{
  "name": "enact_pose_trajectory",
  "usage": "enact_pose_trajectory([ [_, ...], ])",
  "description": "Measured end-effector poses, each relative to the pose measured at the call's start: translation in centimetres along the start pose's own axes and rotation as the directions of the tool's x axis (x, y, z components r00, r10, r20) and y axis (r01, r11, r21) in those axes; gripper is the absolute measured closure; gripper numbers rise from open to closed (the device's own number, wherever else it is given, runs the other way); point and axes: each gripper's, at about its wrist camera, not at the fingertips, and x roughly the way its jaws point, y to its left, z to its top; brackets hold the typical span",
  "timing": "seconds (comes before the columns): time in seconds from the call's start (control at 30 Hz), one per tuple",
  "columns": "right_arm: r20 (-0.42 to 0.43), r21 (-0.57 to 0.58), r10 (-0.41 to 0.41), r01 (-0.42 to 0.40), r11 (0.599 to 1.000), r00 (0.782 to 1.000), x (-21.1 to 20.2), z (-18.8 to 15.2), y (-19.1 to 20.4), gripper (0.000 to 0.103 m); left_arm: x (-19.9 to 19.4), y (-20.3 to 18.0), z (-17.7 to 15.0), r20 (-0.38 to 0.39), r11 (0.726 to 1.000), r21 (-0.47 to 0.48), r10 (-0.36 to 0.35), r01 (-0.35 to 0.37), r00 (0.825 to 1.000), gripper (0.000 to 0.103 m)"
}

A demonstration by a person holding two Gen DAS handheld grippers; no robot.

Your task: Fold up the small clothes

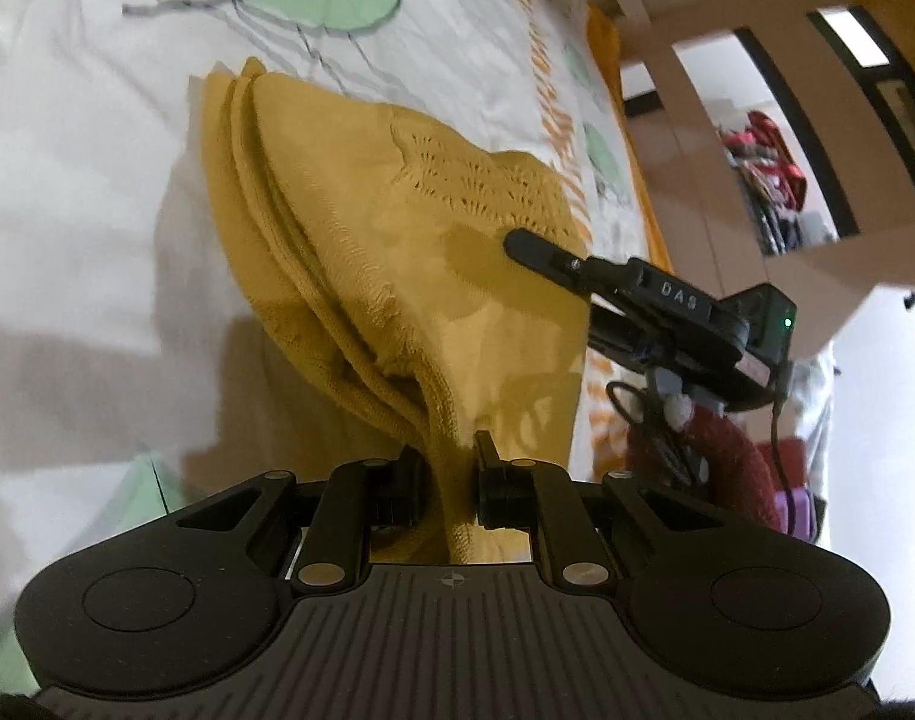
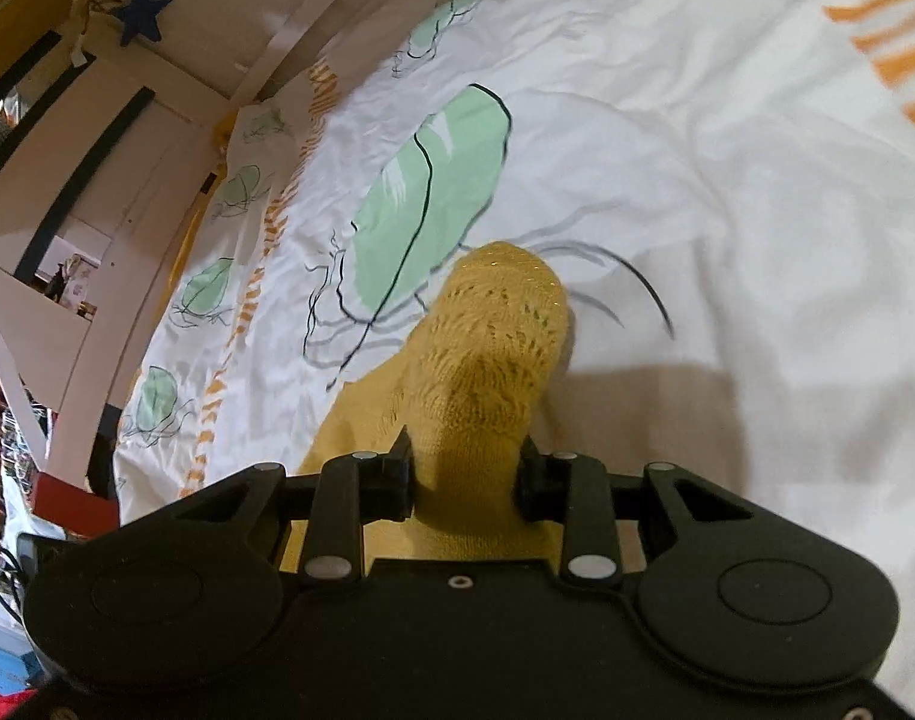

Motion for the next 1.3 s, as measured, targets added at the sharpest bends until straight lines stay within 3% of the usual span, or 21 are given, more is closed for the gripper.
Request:
enact_pose_trajectory([
  [0.1,0.011,-0.009,-0.008,0.008,1.000,1.000,-1.0,-1.2,-0.1,0.060,0.4,-0.1,-1.1,0.013,0.999,-0.006,0.041,-0.041,0.999,0.089],
  [0.23,0.059,-0.078,-0.091,0.095,0.992,0.994,-1.3,-1.7,-0.3,0.057,0.2,0.3,-1.9,0.067,0.988,-0.020,0.156,-0.155,0.985,0.089],
  [0.37,0.107,-0.115,-0.159,0.171,0.979,0.981,-1.5,-1.4,-1.1,0.057,0.8,-0.5,-3.0,0.117,0.959,0.005,0.281,-0.283,0.953,0.088],
  [0.43,0.119,-0.130,-0.182,0.197,0.972,0.976,-1.3,-1.2,-1.4,0.053,1.5,-1.0,-3.4,0.134,0.939,0.020,0.339,-0.345,0.931,0.087],
  [0.47,0.125,-0.147,-0.194,0.211,0.966,0.973,-1.3,-1.5,-1.5,0.046,1.7,-1.0,-3.5,0.144,0.932,0.022,0.354,-0.361,0.924,0.085],
  [0.63,0.136,-0.177,-0.204,0.227,0.958,0.969,-1.4,-2.1,-1.7,0.043,1.7,-1.5,-4.8,0.202,0.903,0.040,0.412,-0.428,0.888,0.084],
  [0.83,0.182,-0.213,-0.178,0.215,0.953,0.967,-3.1,-2.9,-1.0,0.041,-0.3,-4.3,-7.4,0.352,0.839,0.097,0.475,-0.536,0.807,0.083],
  [0.97,0.224,-0.231,-0.167,0.219,0.948,0.960,-4.2,-3.0,-0.7,0.037,-2.2,-5.7,-7.5,0.450,0.818,0.104,0.469,-0.566,0.760,0.078],
  [1.17,0.257,-0.252,-0.188,0.253,0.934,0.948,-4.5,-2.9,-0.4,0.029,-0.3,-7.5,-4.1,0.494,0.796,0.113,0.475,-0.595,0.729,0.070],
  [1.3,0.268,-0.263,-0.211,0.282,0.922,0.940,-4.3,-2.9,-0.5,0.023,2.2,-7.8,-2.1,0.510,0.764,0.126,0.497,-0.633,0.702,0.067],
])
